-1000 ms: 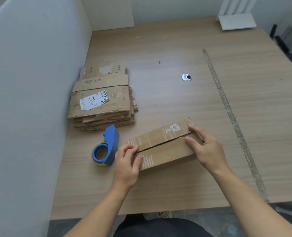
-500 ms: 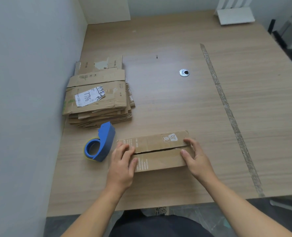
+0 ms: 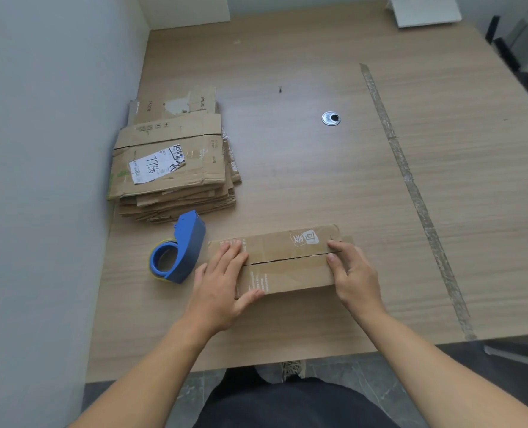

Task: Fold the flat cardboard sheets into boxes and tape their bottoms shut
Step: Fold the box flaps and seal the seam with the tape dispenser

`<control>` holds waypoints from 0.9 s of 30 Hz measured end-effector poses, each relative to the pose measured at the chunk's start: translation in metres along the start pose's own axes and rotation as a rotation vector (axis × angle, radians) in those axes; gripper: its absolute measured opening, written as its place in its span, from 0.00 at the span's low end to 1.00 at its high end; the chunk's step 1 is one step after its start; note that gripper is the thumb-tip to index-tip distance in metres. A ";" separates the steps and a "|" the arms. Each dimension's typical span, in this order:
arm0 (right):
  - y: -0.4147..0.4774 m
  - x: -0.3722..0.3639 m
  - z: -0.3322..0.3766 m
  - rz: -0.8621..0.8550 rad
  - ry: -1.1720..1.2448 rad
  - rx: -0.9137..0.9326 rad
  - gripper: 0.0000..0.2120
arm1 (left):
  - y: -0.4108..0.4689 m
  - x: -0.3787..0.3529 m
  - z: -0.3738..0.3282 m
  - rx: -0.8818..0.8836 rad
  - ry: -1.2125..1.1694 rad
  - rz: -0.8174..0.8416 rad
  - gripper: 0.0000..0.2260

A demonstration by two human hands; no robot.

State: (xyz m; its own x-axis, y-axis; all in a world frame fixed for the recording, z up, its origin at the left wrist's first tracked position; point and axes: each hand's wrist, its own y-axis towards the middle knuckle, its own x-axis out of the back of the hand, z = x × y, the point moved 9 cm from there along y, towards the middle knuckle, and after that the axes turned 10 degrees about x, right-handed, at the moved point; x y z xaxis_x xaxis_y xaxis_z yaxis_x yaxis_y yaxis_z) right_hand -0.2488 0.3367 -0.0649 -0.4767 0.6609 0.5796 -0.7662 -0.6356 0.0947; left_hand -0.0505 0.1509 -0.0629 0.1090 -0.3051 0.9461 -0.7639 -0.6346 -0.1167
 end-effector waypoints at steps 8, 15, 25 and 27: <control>0.006 -0.004 0.021 0.057 -0.331 0.093 0.09 | -0.005 0.002 -0.006 -0.049 0.038 -0.107 0.37; -0.013 -0.081 0.081 0.333 -0.524 0.544 0.24 | -0.008 -0.006 -0.003 -0.059 -0.033 -0.124 0.30; -0.014 -0.095 0.080 0.211 -0.655 0.504 0.20 | -0.004 0.000 0.000 -0.001 -0.130 -0.190 0.20; -0.013 -0.094 0.080 0.181 -0.657 0.519 0.19 | -0.002 0.001 0.000 0.001 -0.115 -0.193 0.20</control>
State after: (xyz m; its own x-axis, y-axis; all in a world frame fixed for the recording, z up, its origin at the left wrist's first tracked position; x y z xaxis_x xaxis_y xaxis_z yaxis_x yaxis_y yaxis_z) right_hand -0.1599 0.2510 -0.0560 -0.1035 0.2686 0.9577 -0.3316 -0.9171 0.2214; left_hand -0.0489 0.1522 -0.0616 0.3251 -0.2564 0.9103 -0.7211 -0.6899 0.0633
